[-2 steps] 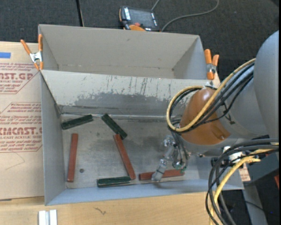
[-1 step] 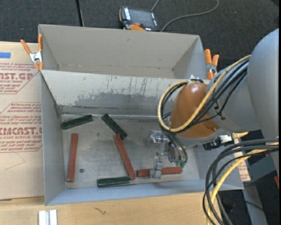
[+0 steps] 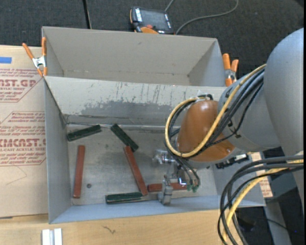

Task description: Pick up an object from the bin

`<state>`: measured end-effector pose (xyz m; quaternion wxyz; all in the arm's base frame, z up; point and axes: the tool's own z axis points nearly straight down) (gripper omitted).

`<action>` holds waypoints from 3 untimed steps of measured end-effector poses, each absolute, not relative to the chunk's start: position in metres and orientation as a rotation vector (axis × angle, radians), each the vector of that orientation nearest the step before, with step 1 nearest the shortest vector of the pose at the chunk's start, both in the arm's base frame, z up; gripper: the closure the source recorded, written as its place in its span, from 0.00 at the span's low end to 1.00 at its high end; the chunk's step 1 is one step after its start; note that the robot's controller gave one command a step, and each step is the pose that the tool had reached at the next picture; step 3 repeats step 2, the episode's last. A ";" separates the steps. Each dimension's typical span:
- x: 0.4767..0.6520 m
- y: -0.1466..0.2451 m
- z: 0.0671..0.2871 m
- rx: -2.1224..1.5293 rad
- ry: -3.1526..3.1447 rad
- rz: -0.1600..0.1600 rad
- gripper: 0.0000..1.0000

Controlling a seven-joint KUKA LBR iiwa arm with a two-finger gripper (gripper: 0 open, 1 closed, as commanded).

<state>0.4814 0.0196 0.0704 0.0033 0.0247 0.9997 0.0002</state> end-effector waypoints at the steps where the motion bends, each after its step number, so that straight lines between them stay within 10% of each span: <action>1: 0.480 0.019 0.070 0.078 3.141 0.000 1.00; 2: 0.507 0.083 0.256 0.067 3.130 0.005 1.00; 3: 0.507 0.083 0.256 0.067 3.130 0.005 1.00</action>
Offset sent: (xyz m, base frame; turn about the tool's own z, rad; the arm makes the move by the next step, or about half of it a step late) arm 0.0000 0.0000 0.0000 0.0000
